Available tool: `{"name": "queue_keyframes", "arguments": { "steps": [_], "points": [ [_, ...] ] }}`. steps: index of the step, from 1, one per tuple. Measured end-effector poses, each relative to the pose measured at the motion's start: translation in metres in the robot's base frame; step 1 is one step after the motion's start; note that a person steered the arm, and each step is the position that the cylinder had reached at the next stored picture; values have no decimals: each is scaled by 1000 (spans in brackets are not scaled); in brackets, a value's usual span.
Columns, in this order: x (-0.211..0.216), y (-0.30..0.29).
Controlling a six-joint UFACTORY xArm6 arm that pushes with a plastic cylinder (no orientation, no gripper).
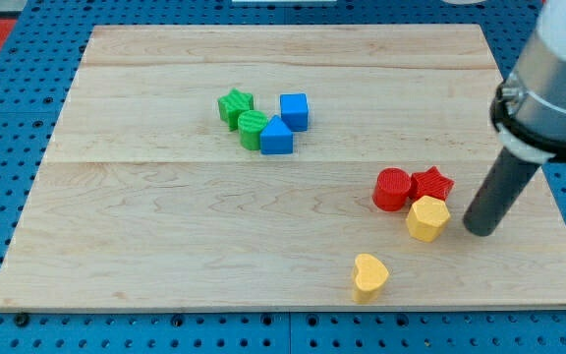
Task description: Push both the red blocks slightly to the left side of the board
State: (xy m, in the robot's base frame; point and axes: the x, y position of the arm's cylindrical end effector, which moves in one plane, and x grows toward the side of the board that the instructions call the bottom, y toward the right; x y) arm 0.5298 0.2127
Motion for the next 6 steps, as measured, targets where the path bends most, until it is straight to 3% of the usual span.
{"name": "queue_keyframes", "arguments": {
  "steps": [3,4,5,6],
  "points": [
    [-35,-55],
    [-38,-43],
    [-19,31],
    [79,14]
  ]
}}
